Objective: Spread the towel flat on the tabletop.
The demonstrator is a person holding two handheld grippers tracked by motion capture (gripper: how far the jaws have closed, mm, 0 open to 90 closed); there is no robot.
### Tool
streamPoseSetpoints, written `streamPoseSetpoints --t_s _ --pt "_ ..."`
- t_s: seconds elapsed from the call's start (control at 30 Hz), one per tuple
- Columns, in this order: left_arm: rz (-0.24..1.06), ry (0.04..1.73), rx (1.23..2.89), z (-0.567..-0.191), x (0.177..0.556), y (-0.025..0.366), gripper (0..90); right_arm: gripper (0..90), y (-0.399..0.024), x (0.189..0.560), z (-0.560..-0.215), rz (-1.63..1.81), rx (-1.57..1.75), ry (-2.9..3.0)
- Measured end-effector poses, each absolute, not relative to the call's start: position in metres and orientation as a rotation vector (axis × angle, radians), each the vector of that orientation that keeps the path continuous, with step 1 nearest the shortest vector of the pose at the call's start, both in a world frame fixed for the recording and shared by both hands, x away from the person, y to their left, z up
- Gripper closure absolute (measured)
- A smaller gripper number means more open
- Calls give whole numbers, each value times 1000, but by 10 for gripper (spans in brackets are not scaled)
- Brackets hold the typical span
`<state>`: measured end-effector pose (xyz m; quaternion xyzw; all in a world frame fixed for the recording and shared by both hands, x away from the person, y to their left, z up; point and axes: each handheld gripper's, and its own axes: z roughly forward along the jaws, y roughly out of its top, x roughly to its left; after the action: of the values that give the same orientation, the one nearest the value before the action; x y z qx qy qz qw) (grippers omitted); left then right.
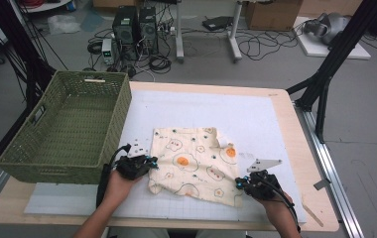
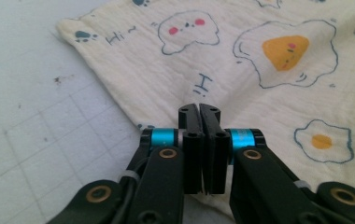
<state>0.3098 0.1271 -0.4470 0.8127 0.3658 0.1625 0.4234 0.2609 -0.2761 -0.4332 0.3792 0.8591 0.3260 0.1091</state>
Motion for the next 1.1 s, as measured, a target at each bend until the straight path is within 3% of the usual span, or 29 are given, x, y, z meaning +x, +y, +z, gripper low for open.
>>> streamPoseSetpoints --t_s 0.1,0.2,0.43,0.67,0.9,1.1 --pt "389 953 1971 -446 313 130 632 723 -276 263 -430 1015 1100 2470" --pt "392 950 1940 -443 314 131 571 656 -271 273 -423 1102 1082 2397" --pt "395 945 1919 -442 315 134 534 620 -237 322 -424 1096 1018 2383" --pt "386 941 1909 -443 315 133 534 724 -212 364 -435 957 984 2400" --pt "382 945 1895 -441 314 136 534 706 -234 398 -437 726 1183 2182" --pt "400 955 1873 -440 319 136 516 636 -260 392 -431 833 1287 2120"
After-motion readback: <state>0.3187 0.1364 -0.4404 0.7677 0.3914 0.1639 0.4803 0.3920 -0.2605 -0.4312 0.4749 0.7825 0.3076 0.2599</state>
